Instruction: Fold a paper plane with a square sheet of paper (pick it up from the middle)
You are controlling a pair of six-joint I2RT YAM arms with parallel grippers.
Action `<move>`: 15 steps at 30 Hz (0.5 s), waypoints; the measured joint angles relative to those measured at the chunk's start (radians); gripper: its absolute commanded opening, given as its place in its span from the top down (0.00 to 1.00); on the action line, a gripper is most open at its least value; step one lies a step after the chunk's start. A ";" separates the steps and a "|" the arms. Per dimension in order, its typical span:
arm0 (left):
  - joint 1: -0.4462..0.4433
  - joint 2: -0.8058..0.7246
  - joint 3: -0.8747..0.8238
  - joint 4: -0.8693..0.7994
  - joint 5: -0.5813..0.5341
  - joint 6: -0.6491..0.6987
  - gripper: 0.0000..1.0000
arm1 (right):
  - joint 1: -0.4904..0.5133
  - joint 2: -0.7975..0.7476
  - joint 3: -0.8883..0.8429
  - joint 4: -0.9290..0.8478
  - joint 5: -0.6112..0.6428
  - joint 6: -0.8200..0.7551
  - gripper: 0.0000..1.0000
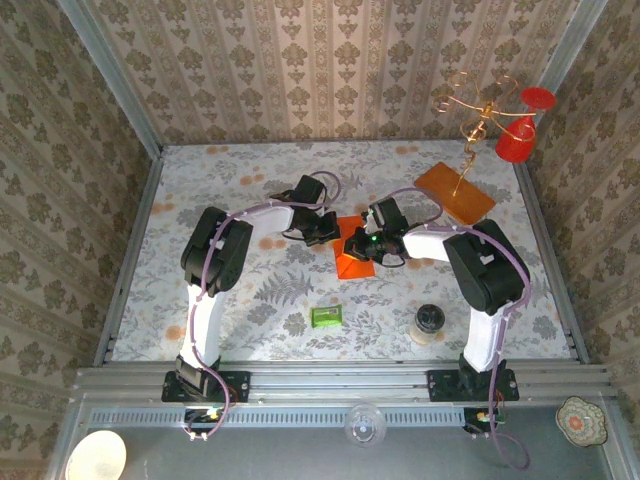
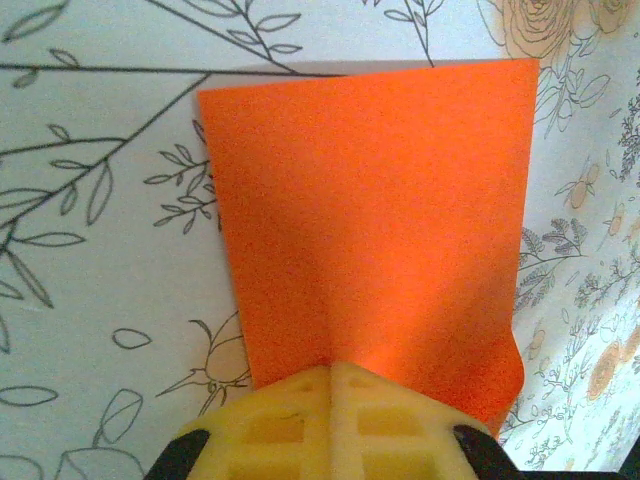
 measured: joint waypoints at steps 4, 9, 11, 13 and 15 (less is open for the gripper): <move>0.000 -0.001 0.000 0.001 0.000 0.000 0.96 | 0.000 0.007 0.000 0.003 -0.002 0.000 0.96; 0.000 -0.001 -0.001 0.001 0.000 0.000 0.96 | 0.000 0.014 0.000 0.003 -0.002 0.000 0.96; 0.000 -0.001 -0.001 0.001 0.000 0.000 0.96 | 0.000 0.015 0.000 0.003 -0.002 0.000 0.96; 0.000 -0.001 -0.001 0.001 0.000 0.000 0.96 | 0.000 0.017 0.000 0.003 -0.002 0.000 0.97; 0.000 -0.001 -0.001 0.001 0.000 0.000 0.96 | 0.000 0.019 0.000 0.003 -0.003 0.000 0.96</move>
